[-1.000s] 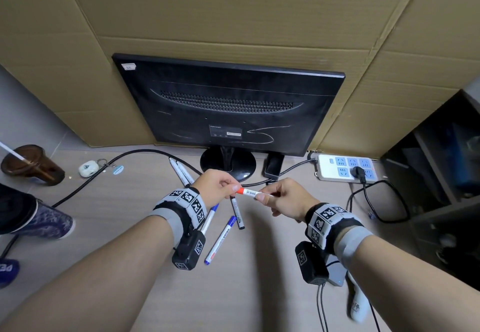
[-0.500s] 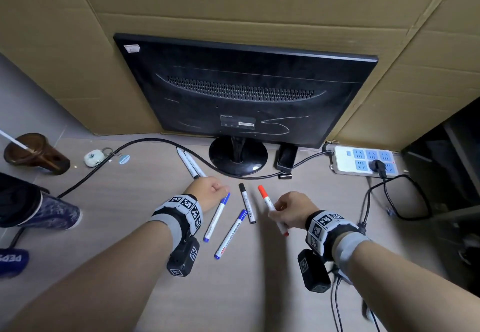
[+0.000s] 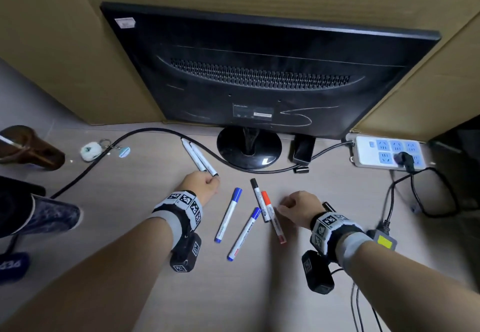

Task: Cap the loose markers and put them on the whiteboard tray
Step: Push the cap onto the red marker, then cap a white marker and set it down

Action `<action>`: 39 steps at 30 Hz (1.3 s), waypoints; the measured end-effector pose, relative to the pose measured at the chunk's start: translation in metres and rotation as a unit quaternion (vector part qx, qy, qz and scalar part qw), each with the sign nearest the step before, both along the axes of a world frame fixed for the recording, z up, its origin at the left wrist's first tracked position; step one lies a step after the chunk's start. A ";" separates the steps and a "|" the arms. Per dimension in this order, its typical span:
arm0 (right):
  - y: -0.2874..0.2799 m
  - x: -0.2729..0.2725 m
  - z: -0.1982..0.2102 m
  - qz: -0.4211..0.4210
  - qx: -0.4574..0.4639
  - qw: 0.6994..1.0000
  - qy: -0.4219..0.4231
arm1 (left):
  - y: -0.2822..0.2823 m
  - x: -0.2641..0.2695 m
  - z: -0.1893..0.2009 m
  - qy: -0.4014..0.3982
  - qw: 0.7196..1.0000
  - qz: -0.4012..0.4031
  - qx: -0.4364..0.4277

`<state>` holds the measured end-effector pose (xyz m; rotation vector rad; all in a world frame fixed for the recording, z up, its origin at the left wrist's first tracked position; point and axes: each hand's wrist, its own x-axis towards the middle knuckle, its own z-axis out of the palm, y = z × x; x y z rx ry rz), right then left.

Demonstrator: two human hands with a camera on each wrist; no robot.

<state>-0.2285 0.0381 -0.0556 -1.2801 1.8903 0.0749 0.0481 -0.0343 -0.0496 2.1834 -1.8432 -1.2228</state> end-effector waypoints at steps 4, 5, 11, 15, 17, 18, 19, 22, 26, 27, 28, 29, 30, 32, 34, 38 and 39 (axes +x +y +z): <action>-0.021 -0.004 -0.004 -0.080 -0.101 0.991 0.021 | -0.022 0.005 -0.003 -0.062 0.997 0.039 -0.020; -0.026 -0.005 -0.005 -0.099 -0.120 0.988 0.023 | -0.026 0.005 -0.005 -0.072 0.996 0.048 -0.022; -0.043 -0.007 -0.010 -0.187 -0.148 0.969 0.070 | -0.038 0.011 -0.018 -0.107 0.988 0.106 -0.015; -0.045 -0.007 -0.015 -0.168 -0.122 0.974 0.088 | -0.043 0.011 -0.022 -0.138 0.984 0.112 -0.032; -0.042 -0.007 -0.019 -0.159 -0.119 0.976 0.089 | -0.046 0.011 -0.024 -0.144 0.982 0.118 -0.040; -0.041 -0.007 -0.020 -0.165 -0.119 0.975 0.087 | -0.048 0.011 -0.025 -0.143 0.981 0.127 -0.041; -0.040 -0.007 -0.020 -0.175 -0.116 0.974 0.085 | -0.049 0.011 -0.026 -0.144 0.979 0.138 -0.039; -0.039 -0.009 -0.021 -0.195 -0.075 0.974 0.088 | -0.052 0.009 -0.027 -0.154 0.977 0.144 -0.035; -0.041 -0.010 -0.020 -0.201 -0.038 0.974 0.093 | -0.050 0.010 -0.032 -0.158 0.979 0.131 -0.020; -0.042 -0.010 -0.020 -0.205 -0.035 0.974 0.094 | -0.050 0.012 -0.034 -0.155 0.979 0.134 -0.010; -0.043 -0.011 -0.020 -0.208 -0.031 0.973 0.093 | -0.050 0.014 -0.035 -0.148 0.979 0.140 0.001; -0.043 -0.011 -0.021 -0.212 -0.020 0.973 0.089 | -0.051 0.016 -0.035 -0.140 0.979 0.147 0.010; -0.043 -0.012 -0.022 -0.212 -0.004 0.974 0.085 | -0.051 0.017 -0.036 -0.136 0.979 0.154 0.016; -0.042 -0.014 -0.025 -0.201 0.023 0.976 0.080 | -0.051 0.020 -0.034 -0.134 0.978 0.159 0.027; -0.042 -0.014 -0.026 -0.186 0.028 0.979 0.075 | -0.049 0.023 -0.032 -0.136 0.977 0.158 0.037; -0.040 -0.009 -0.019 -0.179 -0.005 0.983 0.040 | -0.036 0.034 -0.023 -0.153 0.973 0.162 0.058; -0.039 -0.007 -0.015 -0.176 -0.017 0.984 0.027 | -0.033 0.037 -0.020 -0.157 0.972 0.161 0.063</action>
